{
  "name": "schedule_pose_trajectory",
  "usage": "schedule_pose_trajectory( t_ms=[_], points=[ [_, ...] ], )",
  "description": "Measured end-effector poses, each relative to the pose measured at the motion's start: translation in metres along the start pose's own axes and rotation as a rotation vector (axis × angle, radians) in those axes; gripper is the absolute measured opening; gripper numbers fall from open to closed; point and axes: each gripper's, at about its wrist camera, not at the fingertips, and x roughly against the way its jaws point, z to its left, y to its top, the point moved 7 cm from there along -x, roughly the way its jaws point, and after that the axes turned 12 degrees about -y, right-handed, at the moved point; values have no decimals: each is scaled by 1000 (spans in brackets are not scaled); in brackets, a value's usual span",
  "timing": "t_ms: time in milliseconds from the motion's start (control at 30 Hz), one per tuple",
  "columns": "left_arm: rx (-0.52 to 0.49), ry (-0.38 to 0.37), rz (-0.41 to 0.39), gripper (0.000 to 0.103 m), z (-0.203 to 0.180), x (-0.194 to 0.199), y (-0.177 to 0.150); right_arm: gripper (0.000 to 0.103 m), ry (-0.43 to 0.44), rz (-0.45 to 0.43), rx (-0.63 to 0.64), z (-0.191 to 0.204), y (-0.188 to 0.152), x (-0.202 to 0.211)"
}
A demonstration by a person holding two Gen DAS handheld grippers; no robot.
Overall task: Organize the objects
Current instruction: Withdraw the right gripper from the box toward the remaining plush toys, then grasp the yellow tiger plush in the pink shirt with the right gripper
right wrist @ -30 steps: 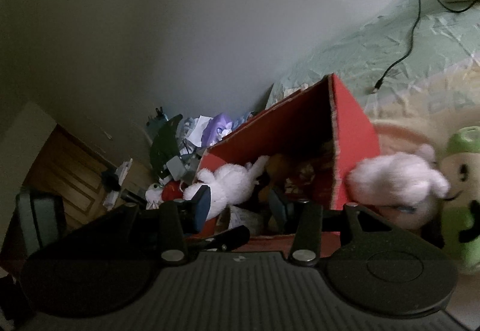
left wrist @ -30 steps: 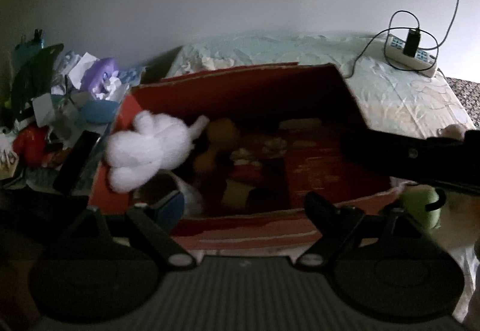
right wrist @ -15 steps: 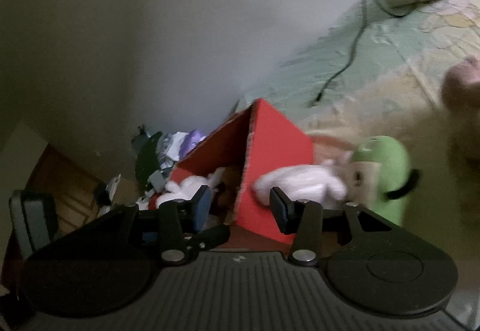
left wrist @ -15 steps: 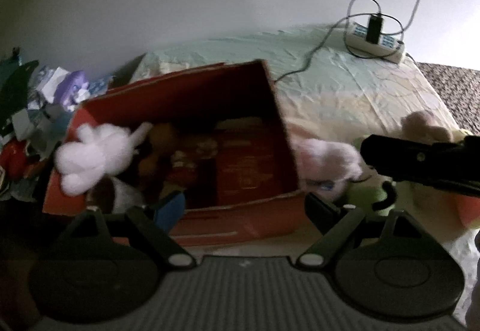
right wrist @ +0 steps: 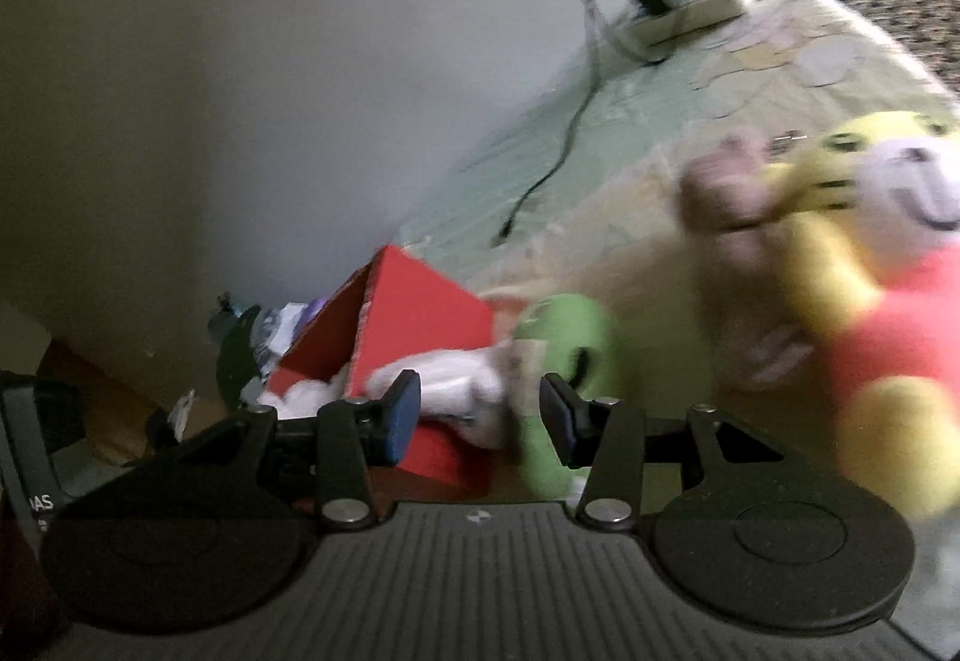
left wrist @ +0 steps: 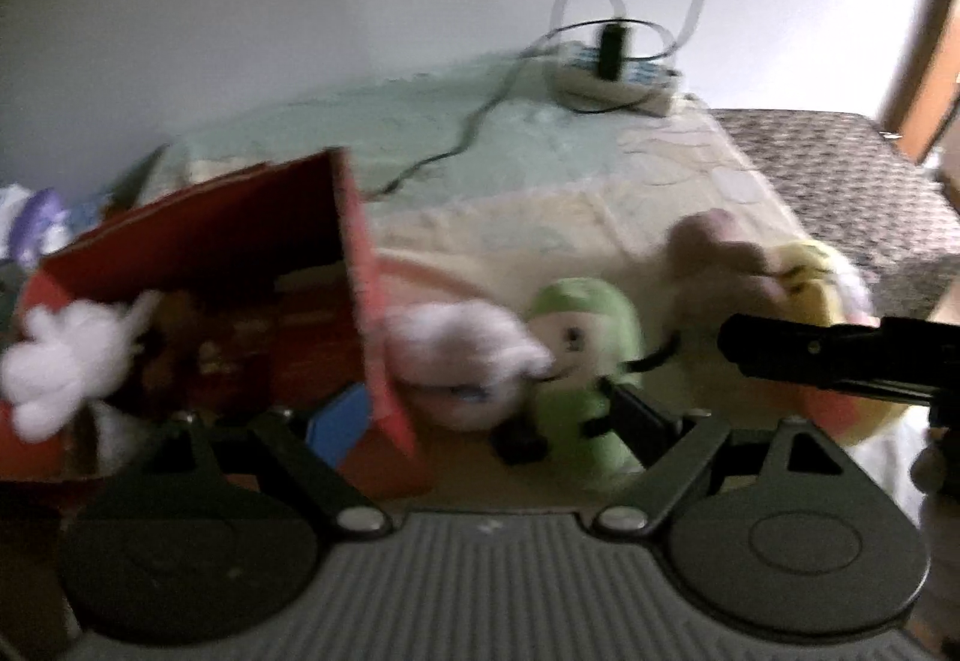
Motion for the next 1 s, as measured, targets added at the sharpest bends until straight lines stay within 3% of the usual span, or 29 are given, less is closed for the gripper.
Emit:
schedule_pose_trajectory(
  t_ms=[333, 400, 533, 567, 633, 767, 833, 1000],
  points=[
    [-79, -202, 41, 88, -66, -34, 8, 47, -29, -123, -127, -53, 15, 57],
    [-93, -244, 55, 88, -81, -41, 9, 49, 19, -142, -173, -63, 19, 69],
    [-156, -309, 80, 88, -116, -55, 8, 53, 234, -178, -349, -90, 29, 89],
    [-171, -318, 84, 88, -122, -57, 8, 53, 241, -200, -400, -101, 32, 94],
    [-197, -343, 92, 88, -135, -60, 8, 53, 159, -235, -446, -121, 35, 99],
    [-227, -394, 113, 88, -157, -69, 8, 53, -186, -265, -398, -161, 36, 100],
    [-226, -420, 125, 88, -165, -73, 9, 53, -305, -274, -363, -176, 30, 101],
    [-206, -494, 147, 88, -183, -84, 11, 53, -339, -221, -402, -200, 15, 84]
  ],
)
